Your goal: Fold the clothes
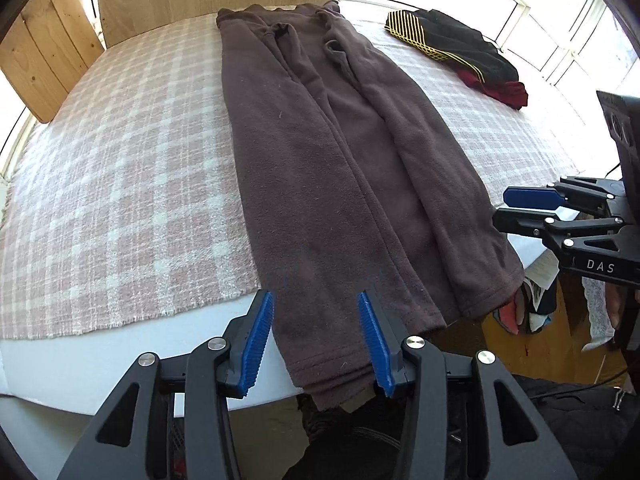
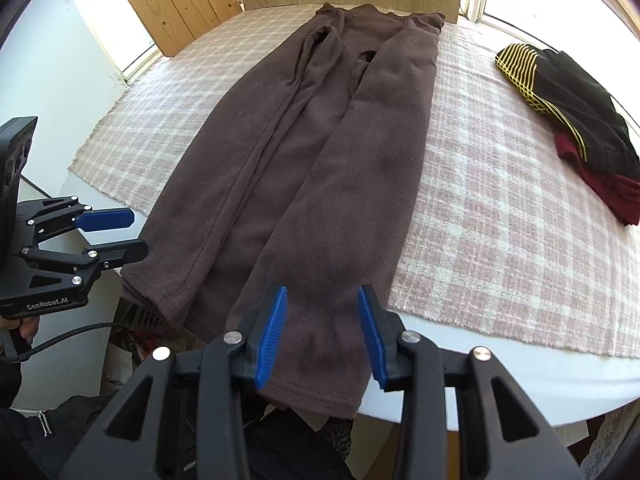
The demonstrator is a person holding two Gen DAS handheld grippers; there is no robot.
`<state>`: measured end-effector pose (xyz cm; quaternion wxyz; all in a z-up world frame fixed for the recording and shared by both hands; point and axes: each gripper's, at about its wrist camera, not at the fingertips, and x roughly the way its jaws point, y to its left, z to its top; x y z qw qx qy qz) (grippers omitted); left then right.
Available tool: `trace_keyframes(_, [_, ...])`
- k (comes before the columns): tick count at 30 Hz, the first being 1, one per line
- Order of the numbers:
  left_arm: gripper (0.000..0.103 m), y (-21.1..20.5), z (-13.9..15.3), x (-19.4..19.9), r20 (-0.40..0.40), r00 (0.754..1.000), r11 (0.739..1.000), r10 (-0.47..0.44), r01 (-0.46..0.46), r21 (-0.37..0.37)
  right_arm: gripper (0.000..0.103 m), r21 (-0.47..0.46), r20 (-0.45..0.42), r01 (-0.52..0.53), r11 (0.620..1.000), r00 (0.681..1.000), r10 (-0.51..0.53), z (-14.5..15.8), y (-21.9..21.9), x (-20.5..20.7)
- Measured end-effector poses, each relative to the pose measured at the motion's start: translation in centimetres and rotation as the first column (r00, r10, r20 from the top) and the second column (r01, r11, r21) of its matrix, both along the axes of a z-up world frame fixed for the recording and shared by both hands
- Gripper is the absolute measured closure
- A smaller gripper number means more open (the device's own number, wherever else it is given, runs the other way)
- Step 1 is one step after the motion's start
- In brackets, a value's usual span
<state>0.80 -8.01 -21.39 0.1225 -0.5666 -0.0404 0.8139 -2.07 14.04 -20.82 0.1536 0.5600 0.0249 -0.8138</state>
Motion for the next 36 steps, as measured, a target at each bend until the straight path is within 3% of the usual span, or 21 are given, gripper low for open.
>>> trace_keyframes(4, [0.058,-1.2,-1.3,0.8,0.054,0.998,0.997,0.036,-0.039,0.064,0.065,-0.061,0.047,0.089,0.994,0.995,-0.086,-0.4,3.2,1.8])
trace_keyframes(9, [0.055,-1.3,-2.3,0.6,0.104,0.994,0.991,0.042,-0.054,0.118,0.064,-0.105,0.103,0.141,0.984,0.986,-0.131,-1.6,3.9,2.3])
trace_keyframes(21, [0.054,1.2,-3.4,-0.2,0.136,0.990,0.993,-0.023,0.008,0.115,0.064,-0.138,0.178,0.173,0.975,0.973,-0.148,-3.8,3.0,3.1])
trace_keyframes(24, [0.057,1.6,-3.4,-0.1,0.130,0.991,0.993,-0.037,0.022,0.116,0.064,-0.144,0.177,0.154,0.977,0.976,-0.128,-3.9,2.4,3.3])
trace_keyframes(28, [0.075,1.6,-3.3,-0.3,0.121,0.991,0.991,-0.049,0.034,0.130,0.066,-0.179,0.174,0.140,0.974,0.979,-0.109,-4.1,2.1,3.6])
trace_keyframes(29, [0.081,1.5,-3.3,-0.3,0.117,0.992,0.990,-0.052,0.036,0.134,0.075,-0.187,0.175,0.141,0.972,0.979,-0.108,-4.2,2.1,3.6])
trace_keyframes(31, [0.084,1.6,-3.3,-0.6,0.114,0.992,0.987,-0.056,0.037,0.158,0.084,-0.221,0.190,0.153,0.963,0.975,-0.112,-4.3,2.5,3.6])
trace_keyframes(36, [0.088,0.8,-3.3,-1.1,0.121,0.992,0.968,-0.048,0.016,0.252,0.091,-0.311,0.225,0.203,0.928,0.965,-0.136,-4.4,3.6,3.6])
